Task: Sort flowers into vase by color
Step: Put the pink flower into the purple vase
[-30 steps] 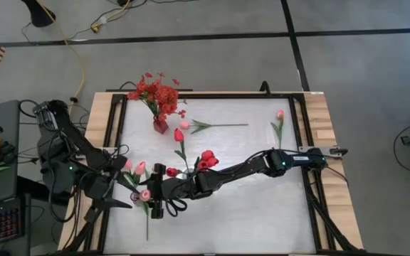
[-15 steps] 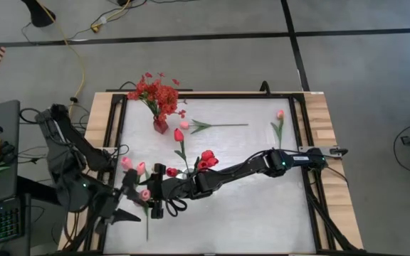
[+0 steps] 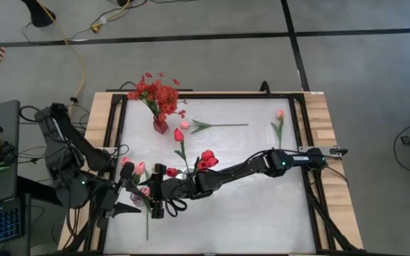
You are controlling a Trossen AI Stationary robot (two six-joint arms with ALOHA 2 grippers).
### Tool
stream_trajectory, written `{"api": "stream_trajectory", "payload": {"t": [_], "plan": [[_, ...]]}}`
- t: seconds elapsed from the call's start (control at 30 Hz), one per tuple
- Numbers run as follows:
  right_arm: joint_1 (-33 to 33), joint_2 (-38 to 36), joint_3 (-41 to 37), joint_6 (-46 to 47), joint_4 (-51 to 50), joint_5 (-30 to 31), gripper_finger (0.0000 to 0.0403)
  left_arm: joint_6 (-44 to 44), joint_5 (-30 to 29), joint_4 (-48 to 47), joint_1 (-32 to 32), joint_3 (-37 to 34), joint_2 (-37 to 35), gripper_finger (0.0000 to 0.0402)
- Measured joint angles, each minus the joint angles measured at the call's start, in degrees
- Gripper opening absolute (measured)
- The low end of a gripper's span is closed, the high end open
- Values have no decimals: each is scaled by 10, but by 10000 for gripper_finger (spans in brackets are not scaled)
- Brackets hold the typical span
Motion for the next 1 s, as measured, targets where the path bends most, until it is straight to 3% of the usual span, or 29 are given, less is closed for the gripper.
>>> {"api": "stream_trajectory", "payload": {"t": [0.43, 0.8, 1.0], "plan": [[2, -3, 0, -17, -29, 2, 246, -79, 30, -64, -4, 0, -18, 182], [15, -29, 0, -21, -138, 0, 246, -83, 47, -64, -5, 0, -18, 182], [19, -32, 0, -19, -155, -49, 246, -84, 69, -64, -5, 0, -19, 182]]}}
